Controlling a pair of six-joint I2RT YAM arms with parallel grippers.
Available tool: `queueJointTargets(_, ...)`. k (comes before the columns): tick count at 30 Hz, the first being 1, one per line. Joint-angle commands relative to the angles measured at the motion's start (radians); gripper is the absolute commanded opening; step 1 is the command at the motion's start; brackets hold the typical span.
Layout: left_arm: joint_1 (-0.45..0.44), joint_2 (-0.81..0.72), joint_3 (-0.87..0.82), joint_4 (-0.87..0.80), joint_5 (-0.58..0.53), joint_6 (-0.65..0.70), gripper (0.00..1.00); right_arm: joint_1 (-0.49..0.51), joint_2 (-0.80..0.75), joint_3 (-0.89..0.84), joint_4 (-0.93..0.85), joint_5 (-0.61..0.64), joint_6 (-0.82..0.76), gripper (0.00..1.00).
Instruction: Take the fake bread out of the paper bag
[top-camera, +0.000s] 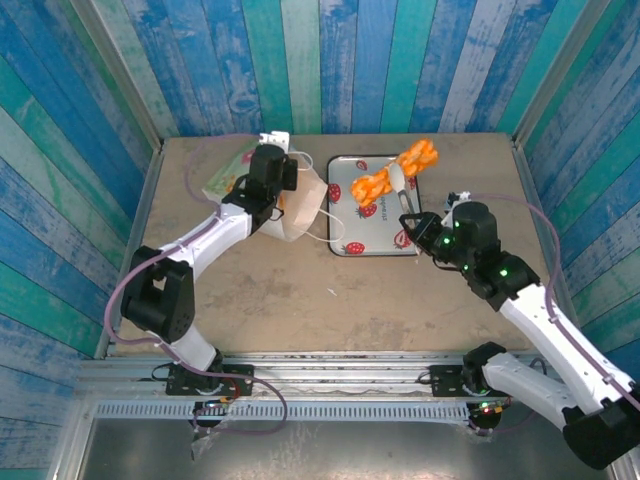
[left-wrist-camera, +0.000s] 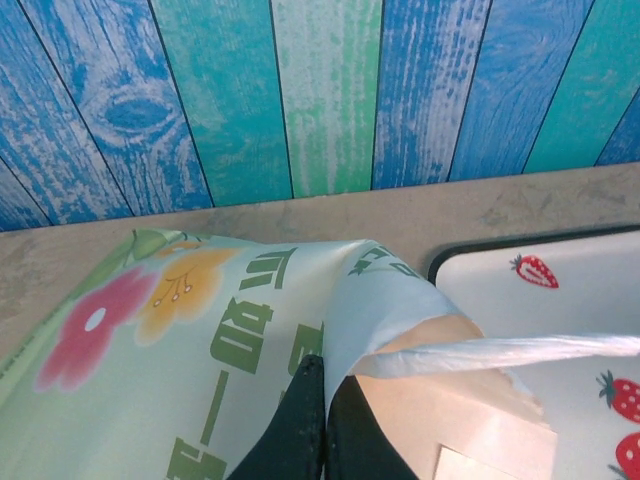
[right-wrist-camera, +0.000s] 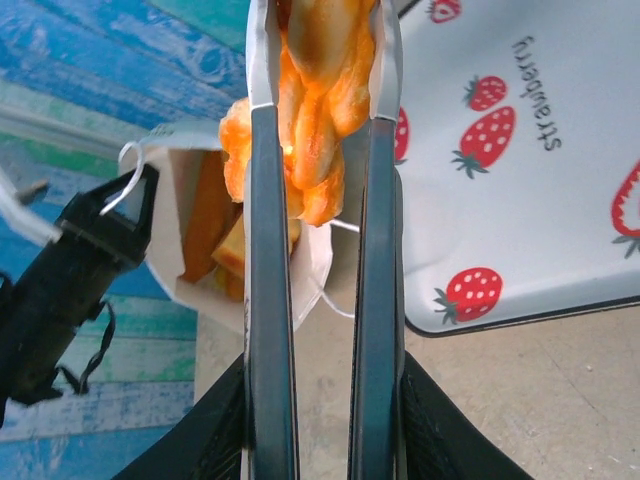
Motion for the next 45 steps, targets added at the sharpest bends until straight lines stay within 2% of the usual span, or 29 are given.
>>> queueJointTargets(1, 0.0, -0.131, -0.027, 0.085, 0.007, 0.015, 0.0, -0.017, 0.041, -0.006, 0.078, 0.01, 0.07, 0.26)
queueJointTargets(8, 0.0, -0.165, -0.047, 0.086, 0.046, 0.032, 0.0, -0.038, 0.149, -0.018, 0.173, 0.012, 0.167, 0.27)
queueJointTargets(18, 0.0, -0.173, -0.052, 0.081, 0.111, 0.041, 0.0, -0.04, 0.343, 0.017, 0.297, -0.073, 0.25, 0.27)
queueJointTargets(25, 0.0, -0.199, -0.082, 0.084, 0.122, 0.056, 0.0, -0.052, 0.462, 0.08, 0.322, -0.072, 0.249, 0.29)
queueJointTargets(30, 0.0, -0.231, -0.101, 0.082, 0.116, 0.08, 0.0, -0.066, 0.558, 0.084, 0.435, -0.119, 0.299, 0.29)
queueJointTargets(45, 0.001, -0.223, -0.116, 0.098, 0.128, 0.102, 0.0, -0.072, 0.753, 0.206, 0.481, -0.079, 0.33, 0.29)
